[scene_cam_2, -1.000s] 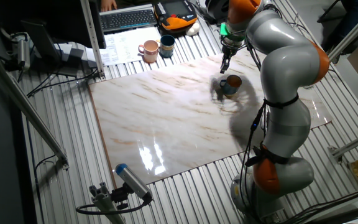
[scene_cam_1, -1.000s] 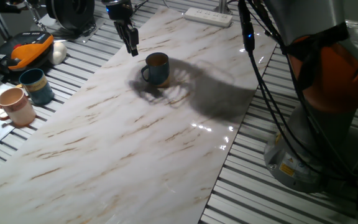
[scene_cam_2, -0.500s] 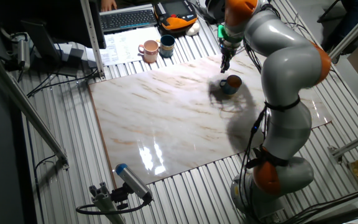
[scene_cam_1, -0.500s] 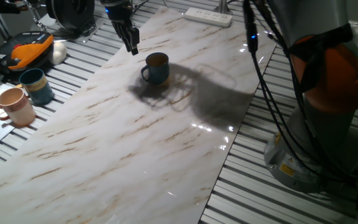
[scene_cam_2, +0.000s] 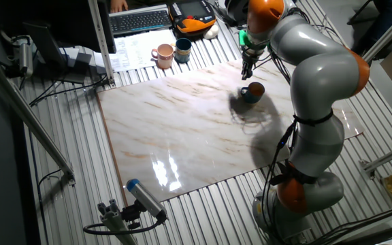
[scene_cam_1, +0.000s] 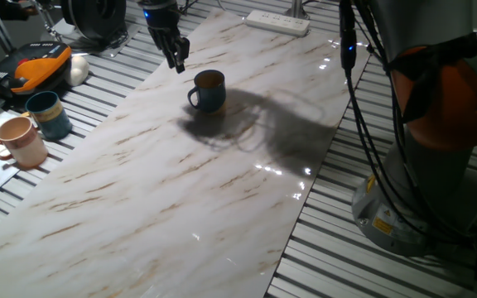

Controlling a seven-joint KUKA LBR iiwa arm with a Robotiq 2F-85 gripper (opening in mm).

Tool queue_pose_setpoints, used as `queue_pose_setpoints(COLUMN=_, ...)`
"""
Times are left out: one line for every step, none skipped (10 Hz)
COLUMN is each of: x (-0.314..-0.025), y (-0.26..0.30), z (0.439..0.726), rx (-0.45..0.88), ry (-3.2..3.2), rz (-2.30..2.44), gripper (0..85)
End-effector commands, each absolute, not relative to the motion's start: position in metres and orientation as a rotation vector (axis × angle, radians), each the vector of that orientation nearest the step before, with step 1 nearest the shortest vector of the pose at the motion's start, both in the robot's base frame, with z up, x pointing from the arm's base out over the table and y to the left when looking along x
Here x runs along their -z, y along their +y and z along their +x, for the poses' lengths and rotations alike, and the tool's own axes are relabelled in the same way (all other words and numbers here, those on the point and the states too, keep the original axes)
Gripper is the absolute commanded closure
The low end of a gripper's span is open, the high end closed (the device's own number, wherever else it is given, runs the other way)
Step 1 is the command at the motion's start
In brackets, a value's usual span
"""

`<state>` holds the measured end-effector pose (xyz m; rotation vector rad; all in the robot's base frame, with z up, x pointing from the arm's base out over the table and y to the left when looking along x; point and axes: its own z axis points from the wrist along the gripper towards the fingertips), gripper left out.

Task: Pick up the cup

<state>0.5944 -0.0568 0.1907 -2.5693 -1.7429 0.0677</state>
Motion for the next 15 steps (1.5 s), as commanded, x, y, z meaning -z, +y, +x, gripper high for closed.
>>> queue_pose_setpoints(x=-0.191, y=-0.057, z=0.594, rx=-0.057, ry=-1.737, rz=-2.578, gripper=51.0)
queue_pose_setpoints(x=-0.189, y=-0.058, z=0.594, rx=-0.055, ry=-1.729, rz=-2.587, gripper=51.0)
queue_pose_setpoints(x=-0.186, y=-0.058, z=0.593, rx=-0.059, ry=-1.732, rz=-2.587, gripper=51.0)
queue_pose_setpoints(x=-0.181, y=-0.060, z=0.593, rx=-0.053, ry=-1.737, rz=-2.585, gripper=51.0)
queue_pose_setpoints(x=-0.177, y=-0.061, z=0.592, rx=-0.053, ry=-1.741, rz=-2.583, gripper=51.0)
queue_pose_setpoints(x=-0.174, y=-0.063, z=0.591, rx=-0.055, ry=-1.744, rz=-2.579, gripper=51.0)
queue_pose_setpoints(x=-0.171, y=-0.063, z=0.590, rx=-0.058, ry=-1.746, rz=-2.577, gripper=51.0)
queue_pose_setpoints(x=-0.167, y=-0.064, z=0.590, rx=-0.061, ry=-1.745, rz=-2.577, gripper=51.0)
queue_pose_setpoints(x=-0.163, y=-0.065, z=0.589, rx=-0.058, ry=-1.745, rz=-2.576, gripper=51.0)
queue_pose_setpoints(x=-0.159, y=-0.065, z=0.588, rx=-0.055, ry=-1.738, rz=-2.579, gripper=51.0)
queue_pose_setpoints(x=-0.156, y=-0.066, z=0.587, rx=-0.055, ry=-1.735, rz=-2.578, gripper=51.0)
queue_pose_setpoints(x=-0.154, y=-0.068, z=0.586, rx=-0.051, ry=-1.732, rz=-2.579, gripper=51.0)
queue_pose_setpoints(x=-0.152, y=-0.069, z=0.585, rx=-0.045, ry=-1.731, rz=-2.581, gripper=51.0)
queue_pose_setpoints(x=-0.148, y=-0.070, z=0.583, rx=-0.049, ry=-1.728, rz=-2.580, gripper=51.0)
queue_pose_setpoints(x=-0.145, y=-0.071, z=0.582, rx=-0.040, ry=-1.730, rz=-2.579, gripper=51.0)
